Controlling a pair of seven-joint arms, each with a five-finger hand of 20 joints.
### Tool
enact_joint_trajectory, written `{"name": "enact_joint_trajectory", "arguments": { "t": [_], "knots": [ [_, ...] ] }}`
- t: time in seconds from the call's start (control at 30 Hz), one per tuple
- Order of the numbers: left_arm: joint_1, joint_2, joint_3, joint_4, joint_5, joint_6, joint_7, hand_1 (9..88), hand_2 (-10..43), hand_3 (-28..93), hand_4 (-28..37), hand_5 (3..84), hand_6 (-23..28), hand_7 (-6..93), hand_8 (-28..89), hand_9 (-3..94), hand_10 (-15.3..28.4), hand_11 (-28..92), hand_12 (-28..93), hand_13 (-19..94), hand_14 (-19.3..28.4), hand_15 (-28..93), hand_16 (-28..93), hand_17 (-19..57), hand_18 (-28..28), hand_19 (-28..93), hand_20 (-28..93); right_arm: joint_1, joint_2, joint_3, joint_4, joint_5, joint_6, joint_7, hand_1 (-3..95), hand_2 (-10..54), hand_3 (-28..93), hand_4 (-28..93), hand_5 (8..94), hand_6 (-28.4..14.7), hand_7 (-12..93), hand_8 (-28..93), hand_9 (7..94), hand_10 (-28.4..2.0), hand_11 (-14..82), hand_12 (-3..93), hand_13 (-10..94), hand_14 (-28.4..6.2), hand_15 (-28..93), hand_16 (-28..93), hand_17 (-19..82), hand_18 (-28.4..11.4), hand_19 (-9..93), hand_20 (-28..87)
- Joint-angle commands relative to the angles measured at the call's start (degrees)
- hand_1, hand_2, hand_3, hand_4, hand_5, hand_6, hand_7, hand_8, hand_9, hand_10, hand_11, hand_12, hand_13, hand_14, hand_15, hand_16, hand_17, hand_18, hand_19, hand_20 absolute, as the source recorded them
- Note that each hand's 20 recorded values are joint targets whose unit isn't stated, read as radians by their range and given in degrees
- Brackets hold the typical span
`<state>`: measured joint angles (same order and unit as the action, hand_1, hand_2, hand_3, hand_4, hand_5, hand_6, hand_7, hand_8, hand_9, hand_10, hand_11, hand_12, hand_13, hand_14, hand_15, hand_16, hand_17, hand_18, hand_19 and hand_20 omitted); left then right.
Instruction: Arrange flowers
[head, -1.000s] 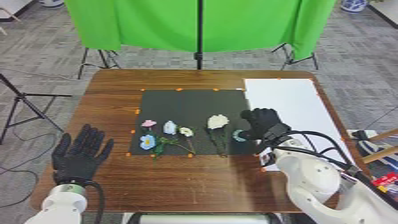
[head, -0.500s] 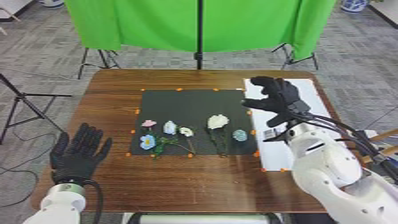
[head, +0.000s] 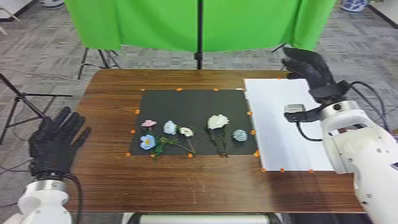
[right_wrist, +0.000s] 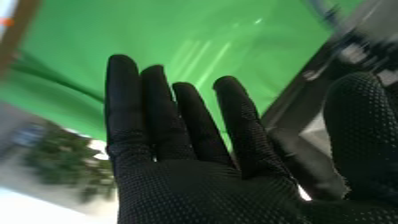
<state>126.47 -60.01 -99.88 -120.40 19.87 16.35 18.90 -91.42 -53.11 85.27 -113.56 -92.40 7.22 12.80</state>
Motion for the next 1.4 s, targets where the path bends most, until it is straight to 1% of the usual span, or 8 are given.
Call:
{"name": "enact_joint_trajectory", "arguments": {
  "t": [0.03,0.17,0.3,0.43,0.77,0.97,1.23,1.4],
  "knots": [
    [1.3,1.76,-2.92,-0.24,-2.12,-1.21,1.82,24.3,16.2,70,-28.3,39.3,4.8,12.3,-10,32.2,12.5,15,8,21,9.1,21,-8,-3.7,12.8,31,14,-4.9,-4.2,6.2,1.5,47.3,-2.5,-2.4,14.7,9.7,70,-24,35.3,-3.9,7,-8,33.9,-17.2,1.9,12.8,28,-17.6,18,18,14,-19.4,39,15],
    [2.1,0.89,-2.86,-0.55,-3.7,-0.32,2.53,22.9,16.4,70,-28.3,37.2,4.5,11.1,-10,29.5,12.1,14,7,19,7.9,18,-8,-3.4,12.2,29,13,-6.4,-6.2,7.7,0.5,49.7,-4.7,-1.2,13.3,9.6,70,-24,34.9,-4.2,5,-7,32.8,-16.7,1.8,12.2,27,-17.2,15,19,13,-19.4,38,16],
    [3.0,-0.93,-2.07,-0.84,-9.0,-0.75,4.4,20.5,17.6,68,-28.3,25.5,1.7,12.8,-12,24.1,10.8,12,5,18,7.5,15,-7,-3.6,12.1,27,13,-6.8,-7.6,8.1,-0.4,48.9,-7.1,-0.8,13.3,9.8,70,-24,35.4,-5.3,5,-7,32.6,-16.8,1.8,11.9,27,-16.9,14,20,13,-19.4,37,17],
    [3.5,-1.28,-1.36,-0.88,-9.84,-0.31,4.9,20.3,17.9,67,-28.3,22.5,0.9,13.7,-14,21.7,10.2,12,4,16,6.7,14,-7,-3.5,12.1,26,13,-8.0,-8.3,9.5,-1.6,49.3,-8.8,-0.5,13.2,9.9,70,-23,36.5,-8.3,3,-7,32.5,-16.9,1.8,11.7,27,-16.0,12,20,13,-19.2,36,17],
    [5.3,-1.1,-2.7,-2.12,-10.78,0.66,5.78,25.3,20.0,53,-28.3,27.8,2.2,11.3,-13,19.7,9.8,11,1,10,3.2,8,-9,-4.4,9.3,21,11,-10.2,-10.5,11.5,-3.9,49.3,-11.5,-0.7,13.1,9.9,70,-23,37.7,-10.9,1,-7,33.1,-17.0,1.9,11.0,27,-14.4,9,19,13,-18.4,35,17],
    [5.3,-0.84,-2.85,-2.27,-10.56,0.31,6.37,40.6,26.8,-1,-17.2,25.6,2.4,8.5,-11,17.1,9.5,8,0,9,3.2,3,-8,-4.0,9.1,16,12,-10.0,-10.8,11.7,-4.3,49.3,-13.2,-1.3,13.2,9.8,69,-23,37.7,-10.8,1,-7,33.1,-16.9,2.0,10.9,27,-14.4,9,19,13,-18.5,35,17],
    [3.7,-0.18,-2.37,-1.78,-9.77,-0.74,6.67,40.2,25.6,2,-17.7,21.9,1.5,9.9,-12,12.0,7.3,7,-2,4,0.9,1,-9,-5.8,4.4,9,10,-10.1,-10.9,11.9,-4.5,51.1,-15.1,-2.8,13.2,9.2,70,-23,37.6,-9.0,2,-7,33.1,-17.1,2.0,10.9,27,-14.1,8,19,13,-18.3,34,17],
    [3.7,-0.86,-2.91,0.22,-6.06,-8.3,5.14,26.3,15.8,49,-27.9,15.8,0.2,11.4,-13,3.7,4.9,9,-12,-3,0.1,-4,-7,-9.8,2.0,2,10,-10.6,-11.7,12.6,-4.1,51.3,-17.7,-3.7,14.7,-0.5,67,-26,36.7,-5.5,4,-7,31.5,-18.0,1.6,11.2,27,-16.4,8,21,14,-20.6,33,17]
  ]
}}
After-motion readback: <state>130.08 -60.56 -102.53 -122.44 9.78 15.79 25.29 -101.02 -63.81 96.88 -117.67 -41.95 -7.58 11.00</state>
